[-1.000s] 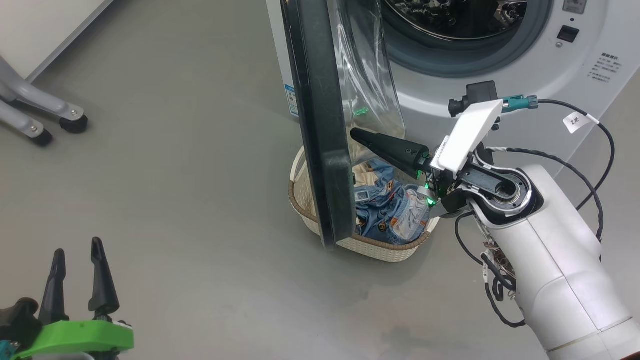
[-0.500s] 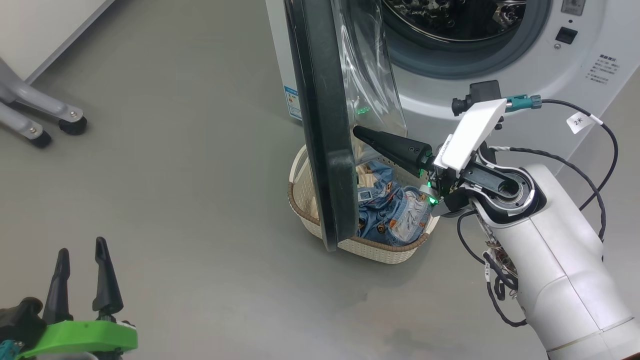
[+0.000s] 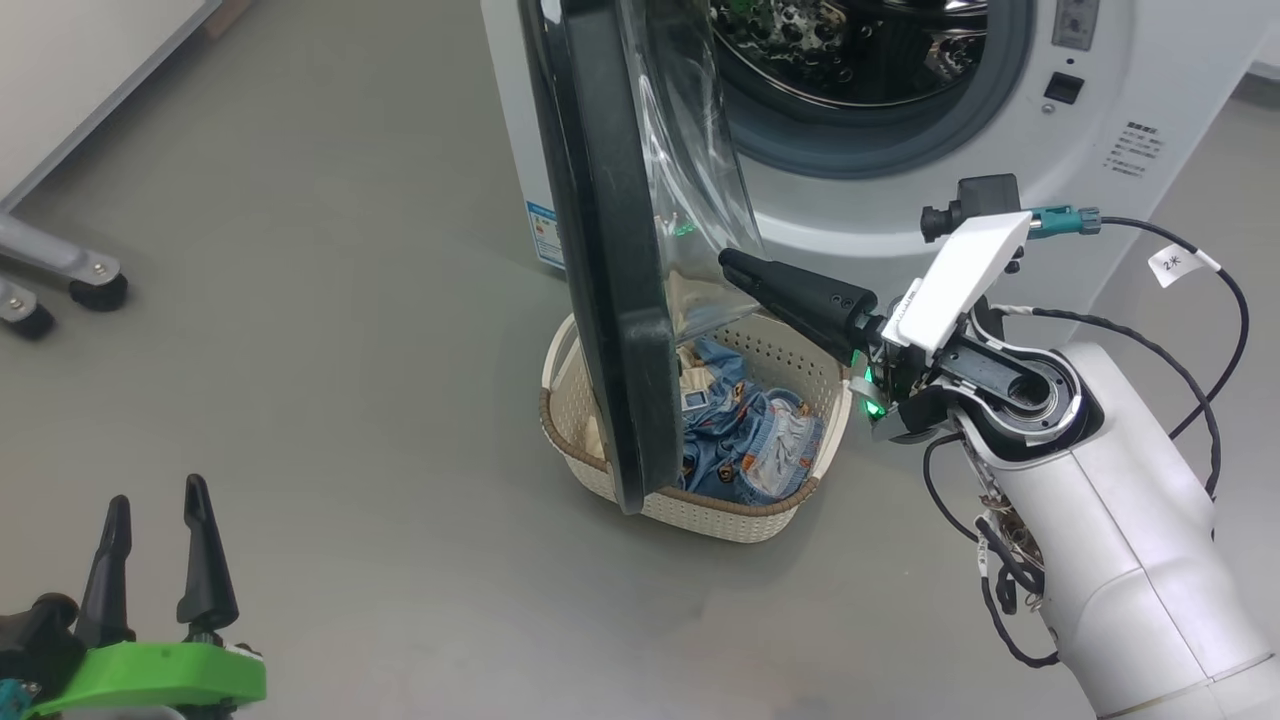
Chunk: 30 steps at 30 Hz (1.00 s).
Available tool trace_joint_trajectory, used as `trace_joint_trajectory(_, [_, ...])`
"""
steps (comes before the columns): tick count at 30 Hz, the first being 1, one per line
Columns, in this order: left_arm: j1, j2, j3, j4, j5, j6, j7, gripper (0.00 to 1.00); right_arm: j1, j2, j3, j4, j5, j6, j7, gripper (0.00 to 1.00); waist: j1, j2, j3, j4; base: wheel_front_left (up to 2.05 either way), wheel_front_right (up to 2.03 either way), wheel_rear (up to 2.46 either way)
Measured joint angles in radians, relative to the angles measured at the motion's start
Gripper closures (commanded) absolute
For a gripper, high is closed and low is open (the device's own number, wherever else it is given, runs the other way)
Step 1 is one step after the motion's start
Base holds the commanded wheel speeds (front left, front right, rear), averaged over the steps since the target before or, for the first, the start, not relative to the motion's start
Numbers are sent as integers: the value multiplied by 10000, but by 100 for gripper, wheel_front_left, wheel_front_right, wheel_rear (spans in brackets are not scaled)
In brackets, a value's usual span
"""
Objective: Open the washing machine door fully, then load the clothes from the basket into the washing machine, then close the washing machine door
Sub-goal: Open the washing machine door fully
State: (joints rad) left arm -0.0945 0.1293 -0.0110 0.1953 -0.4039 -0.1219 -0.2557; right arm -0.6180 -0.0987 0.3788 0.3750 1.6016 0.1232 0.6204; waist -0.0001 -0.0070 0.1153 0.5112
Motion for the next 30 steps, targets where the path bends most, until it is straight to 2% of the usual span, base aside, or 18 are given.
trace_joint_trajectory(1, [1,0,-6,-6,0,0,0,0,1,-4,-6,-42,-2,0,-19,51,0,0,-14,-71,0,0,0])
trace_joint_trajectory(2, [8,0,-4,-17,0,0,0,0,1,-2,-8,-81,-8,0,-77,14,0,0,-26,-148,0,0,0])
trace_joint_trajectory(3, [19,10,-4,-40,-2,0,0,0,2,-4,-15,-132,-40,0,-104,0,0,0,-45,-304,0,0,0])
trace_joint_trajectory(13, [21,65,-40,-196,-2,0,0,0,215,-349,-109,-658,-479,0,-499,0,0,0,-121,-1172,0,0,0])
trace_joint_trajectory(25, [169,182,-44,-238,-2,0,0,0,603,-884,-111,-1453,-1718,0,-1618,0,0,0,-280,-2183,0,0,0])
trace_joint_trajectory(30, [185,253,-25,-276,-2,0,0,0,840,-1225,102,-1941,-2587,0,-2395,0,1,0,-335,-2742,0,0,0])
